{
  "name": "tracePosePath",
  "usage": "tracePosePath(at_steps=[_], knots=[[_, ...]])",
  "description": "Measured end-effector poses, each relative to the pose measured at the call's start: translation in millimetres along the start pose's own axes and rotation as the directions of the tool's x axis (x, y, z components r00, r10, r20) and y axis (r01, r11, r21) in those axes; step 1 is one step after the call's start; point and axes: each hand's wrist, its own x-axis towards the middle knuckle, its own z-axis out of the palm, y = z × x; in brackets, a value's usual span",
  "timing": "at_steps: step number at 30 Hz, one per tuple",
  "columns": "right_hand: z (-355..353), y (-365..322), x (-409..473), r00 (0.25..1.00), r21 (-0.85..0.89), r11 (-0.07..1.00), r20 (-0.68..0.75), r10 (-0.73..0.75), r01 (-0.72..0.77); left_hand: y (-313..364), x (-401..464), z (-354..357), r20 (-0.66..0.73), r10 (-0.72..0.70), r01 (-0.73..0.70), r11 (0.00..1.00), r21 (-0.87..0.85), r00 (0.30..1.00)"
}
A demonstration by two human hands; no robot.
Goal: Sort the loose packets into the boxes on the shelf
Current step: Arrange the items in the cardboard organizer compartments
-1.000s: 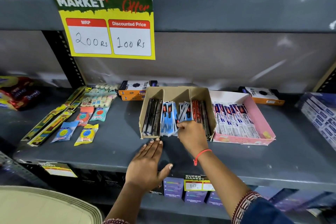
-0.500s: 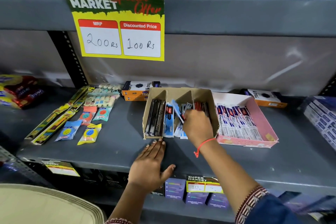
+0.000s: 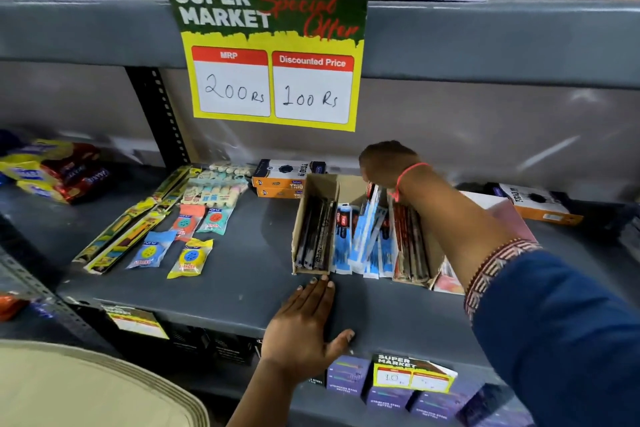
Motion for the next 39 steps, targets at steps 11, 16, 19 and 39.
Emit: tracePosePath(at_steps=[11,16,19,39], knots=[[64,-7,24,0.996,-0.101,0.993,0.058,-0.062,0.067,-5,3,13,-0.134,0.075,-0.073,0.997,0.019,0.988],[74,-3,23,0.998,-0.122,0.990,0.034,-0.060,0.064,-6,2,11,-0.097,0.060,-0.059,0.998,0.008,0.994],[69,1,21,0.997,-0.124,0.989,-0.001,-0.080,0.080,-5,1,10,-0.086,0.058,-0.056,0.998,0.023,0.995],[88,22,-16,0.866,-0.329,0.805,0.272,-0.419,0.493,-2,0,4,-0.045,0.031,-0.029,0.999,0.043,0.998]])
